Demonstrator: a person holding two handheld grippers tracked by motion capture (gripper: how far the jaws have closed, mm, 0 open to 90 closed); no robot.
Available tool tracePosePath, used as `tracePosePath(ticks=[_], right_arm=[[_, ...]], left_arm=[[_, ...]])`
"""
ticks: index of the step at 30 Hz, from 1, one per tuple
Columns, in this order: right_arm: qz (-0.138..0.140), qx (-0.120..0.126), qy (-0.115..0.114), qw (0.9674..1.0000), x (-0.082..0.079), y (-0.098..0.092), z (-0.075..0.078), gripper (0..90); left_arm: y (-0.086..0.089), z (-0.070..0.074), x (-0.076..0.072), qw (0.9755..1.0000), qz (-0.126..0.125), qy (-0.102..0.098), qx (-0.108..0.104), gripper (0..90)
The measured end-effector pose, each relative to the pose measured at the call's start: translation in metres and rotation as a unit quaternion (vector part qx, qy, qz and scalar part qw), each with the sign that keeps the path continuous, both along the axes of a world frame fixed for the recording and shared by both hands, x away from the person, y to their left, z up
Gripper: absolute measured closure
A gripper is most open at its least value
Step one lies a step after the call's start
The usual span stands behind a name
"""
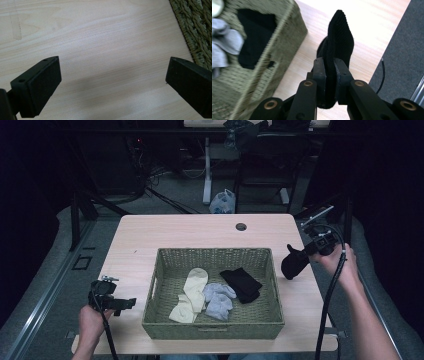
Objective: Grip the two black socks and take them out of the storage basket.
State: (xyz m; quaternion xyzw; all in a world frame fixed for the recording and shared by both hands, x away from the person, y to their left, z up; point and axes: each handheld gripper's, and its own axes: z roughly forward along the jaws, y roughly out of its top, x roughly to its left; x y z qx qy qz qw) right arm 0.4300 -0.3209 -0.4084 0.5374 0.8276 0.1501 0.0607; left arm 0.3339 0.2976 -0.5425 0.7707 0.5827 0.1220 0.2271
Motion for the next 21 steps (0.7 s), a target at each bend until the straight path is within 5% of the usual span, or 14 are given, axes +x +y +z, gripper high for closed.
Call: tracePosePath(ticks=[9, 21], right_arm=[[-0.016, -0.008, 0.036, 0.9992, 0.01, 0.001, -0.054, 81.7], [-0.031, -0.002, 0.059, 0.9978, 0.016, 0.006, -0.1, 78.1]], left_arm=[[0.0, 0.0, 0.0, 1.0, -0.001, 0.0, 0.0, 0.5], [0.0, 0.0, 0.0, 1.0, 0.0, 0.0, 0.0, 0.5]])
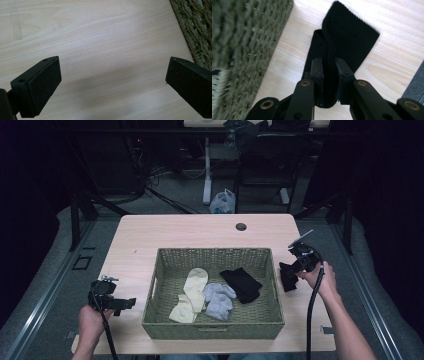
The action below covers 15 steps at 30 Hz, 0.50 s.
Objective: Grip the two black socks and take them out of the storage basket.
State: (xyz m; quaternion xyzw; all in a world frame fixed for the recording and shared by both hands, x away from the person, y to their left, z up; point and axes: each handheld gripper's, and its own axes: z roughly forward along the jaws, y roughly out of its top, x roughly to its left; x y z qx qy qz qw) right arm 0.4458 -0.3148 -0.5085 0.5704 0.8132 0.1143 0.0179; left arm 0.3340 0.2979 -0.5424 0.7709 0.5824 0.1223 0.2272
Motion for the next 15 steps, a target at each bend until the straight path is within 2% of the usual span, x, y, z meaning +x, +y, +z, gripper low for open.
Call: tracePosePath(ticks=[2, 3, 4, 5, 6, 7, 8, 9, 12, 13, 14, 15], right_arm=[[0.005, -0.001, 0.008, 1.0, 0.001, -0.001, -0.001, 77.0], [0.005, -0.003, 0.005, 1.0, 0.001, 0.0, -0.002, 74.5], [0.003, 0.0, 0.001, 1.0, 0.0, -0.001, 0.002, 66.2], [0.003, 0.0, 0.001, 1.0, 0.0, -0.001, 0.002, 66.2], [0.006, 0.003, 0.001, 1.0, 0.0, -0.001, 0.004, 61.5], [0.013, -0.001, 0.002, 0.9999, 0.0, -0.003, 0.01, 54.7], [0.008, 0.011, -0.01, 0.9999, -0.002, -0.002, 0.013, 49.6], [0.017, 0.009, -0.02, 0.9996, -0.005, -0.003, 0.026, 41.9], [0.018, 0.02, -0.035, 0.999, -0.011, -0.003, 0.044, 30.8], [0.018, 0.02, -0.035, 0.999, -0.011, -0.003, 0.044, 30.8], [0.021, 0.036, -0.059, 0.9974, -0.018, 0.0, 0.058, 26.2], [0.033, 0.035, -0.061, 0.997, -0.02, 0.001, 0.067, 24.2]], left_arm=[[0.0, 0.0, 0.0, 1.0, 0.0, 0.0, 0.0, 0.5], [0.0, 0.0, 0.0, 1.0, -0.002, 0.001, 0.001, 0.5], [0.0, 0.0, 0.0, 1.0, 0.0, 0.0, 0.0, 0.5], [0.0, 0.0, 0.0, 1.0, 0.0, 0.0, 0.0, 0.5], [0.0, 0.0, 0.0, 1.0, 0.0, 0.0, 0.0, 0.5], [0.0, 0.0, 0.0, 1.0, 0.0, 0.0, 0.0, 0.5], [0.0, 0.0, 0.0, 1.0, 0.0, 0.0, 0.0, 0.5], [0.0, 0.0, 0.0, 1.0, -0.001, 0.001, 0.001, 0.5], [0.0, 0.0, 0.0, 1.0, 0.0, 0.0, 0.001, 0.5], [0.0, 0.0, 0.0, 1.0, 0.0, 0.0, 0.001, 0.5], [0.0, 0.0, 0.0, 1.0, 0.0, 0.0, 0.001, 0.5], [0.0, 0.0, 0.0, 1.0, 0.0, 0.0, 0.001, 0.5]])
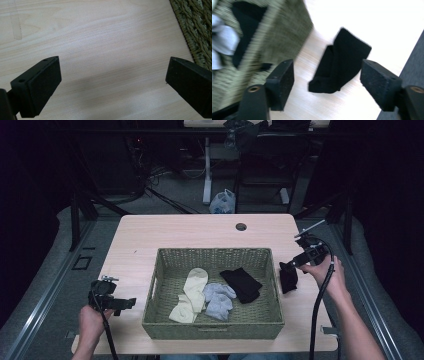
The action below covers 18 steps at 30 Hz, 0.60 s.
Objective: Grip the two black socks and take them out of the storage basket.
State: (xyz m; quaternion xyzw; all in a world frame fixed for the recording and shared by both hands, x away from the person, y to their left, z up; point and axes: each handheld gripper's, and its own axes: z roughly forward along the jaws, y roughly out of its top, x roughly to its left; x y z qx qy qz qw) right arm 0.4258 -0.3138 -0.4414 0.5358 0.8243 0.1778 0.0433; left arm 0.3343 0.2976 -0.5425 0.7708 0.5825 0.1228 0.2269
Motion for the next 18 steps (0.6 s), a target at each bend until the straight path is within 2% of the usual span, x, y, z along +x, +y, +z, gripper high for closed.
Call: tracePosePath(ticks=[2, 3, 4, 5, 8, 9, 11, 12, 13, 16, 18], right_arm=[[0.012, 0.005, -0.015, 0.9998, -0.006, 0.005, 0.014, 17.5], [0.012, 0.005, -0.015, 0.9998, -0.006, 0.005, 0.014, 17.5], [0.017, 0.006, -0.024, 0.9995, -0.009, 0.009, 0.021, 16.5], [0.027, 0.016, -0.039, 0.9987, -0.014, 0.019, 0.032, 14.3], [0.043, 0.023, -0.066, 0.9967, -0.021, 0.035, 0.048, 11.2], [0.052, 0.018, -0.07, 0.9961, -0.023, 0.041, 0.052, 9.6], [0.064, 0.023, -0.083, 0.9942, -0.025, 0.055, 0.057, 9.1], [0.064, 0.023, -0.083, 0.9942, -0.025, 0.055, 0.057, 9.1], [0.08, 0.018, -0.082, 0.9932, -0.025, 0.066, 0.061, 7.4], [0.087, 0.023, -0.082, 0.9926, -0.023, 0.077, 0.06, 6.7], [0.097, 0.026, -0.081, 0.9917, -0.019, 0.092, 0.055, 6.8]], left_arm=[[-0.001, 0.0, 0.0, 1.0, 0.001, -0.003, 0.0, 0.5], [-0.001, 0.0, 0.0, 1.0, 0.001, -0.003, 0.0, 0.5], [-0.001, 0.0, 0.0, 1.0, 0.001, -0.002, 0.0, 0.5], [-0.001, 0.0, 0.0, 1.0, 0.001, -0.002, 0.0, 0.5], [-0.001, 0.0, 0.0, 1.0, 0.0, 0.0, 0.002, 0.5], [-0.001, 0.0, 0.0, 1.0, 0.0, -0.001, 0.001, 0.5], [-0.001, 0.0, 0.0, 1.0, 0.0, -0.001, 0.001, 0.5], [-0.001, 0.0, 0.0, 1.0, 0.0, -0.001, 0.001, 0.5], [-0.001, 0.0, 0.0, 1.0, 0.0, -0.002, 0.0, 0.5], [-0.001, 0.0, 0.0, 1.0, 0.0, -0.003, 0.0, 0.5], [0.0, 0.0, 0.0, 1.0, -0.001, -0.001, 0.0, 0.5]])
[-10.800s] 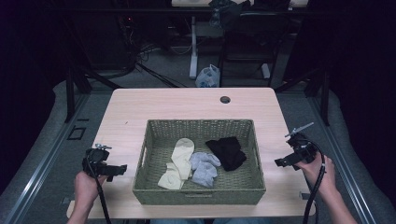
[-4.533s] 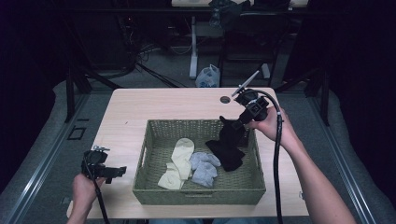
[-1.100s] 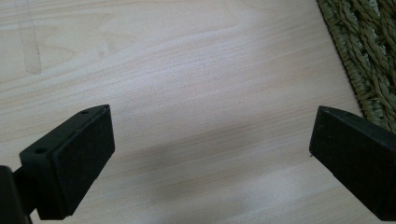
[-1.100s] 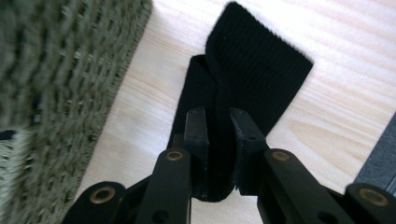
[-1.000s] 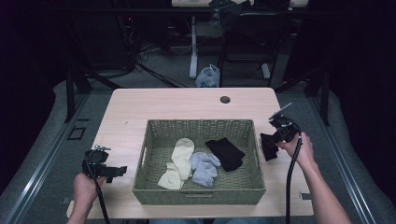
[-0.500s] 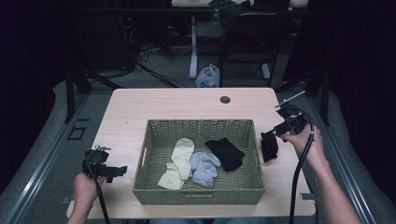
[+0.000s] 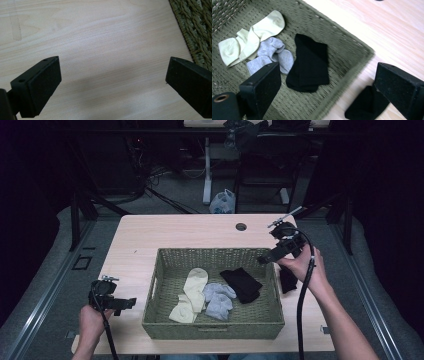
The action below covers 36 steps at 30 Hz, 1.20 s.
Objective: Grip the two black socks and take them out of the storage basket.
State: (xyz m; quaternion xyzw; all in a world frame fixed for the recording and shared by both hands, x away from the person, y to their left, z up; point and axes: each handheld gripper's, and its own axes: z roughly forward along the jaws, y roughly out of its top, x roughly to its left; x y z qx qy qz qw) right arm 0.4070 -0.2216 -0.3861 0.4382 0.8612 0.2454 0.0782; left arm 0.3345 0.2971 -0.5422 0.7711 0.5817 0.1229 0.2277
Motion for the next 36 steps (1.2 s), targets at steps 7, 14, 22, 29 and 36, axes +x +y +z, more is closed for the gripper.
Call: tracePosePath(ticks=[7, 14, 22, 29, 36], right_arm=[[0.028, -0.013, 0.009, 0.9995, 0.008, 0.029, -0.017, 9.1], [0.029, -0.003, 0.022, 0.9993, 0.014, 0.046, -0.04, 10.7], [0.021, -0.007, 0.036, 0.9991, 0.018, 0.061, -0.071, 17.0], [0.027, -0.017, 0.056, 0.9979, 0.023, 0.071, -0.09, 22.5], [0.029, -0.023, 0.071, 0.9968, 0.027, 0.08, -0.104, 29.1]], left_arm=[[0.0, 0.0, 0.0, 1.0, -0.003, 0.001, 0.0, 0.5], [0.0, 0.0, 0.0, 1.0, -0.001, 0.0, -0.001, 0.6], [0.0, 0.0, 0.0, 1.0, -0.001, -0.002, -0.001, 0.6], [0.0, 0.0, 0.0, 1.0, -0.002, -0.001, 0.0, 0.6], [0.0, 0.0, 0.0, 1.0, -0.001, -0.003, 0.0, 0.6]])
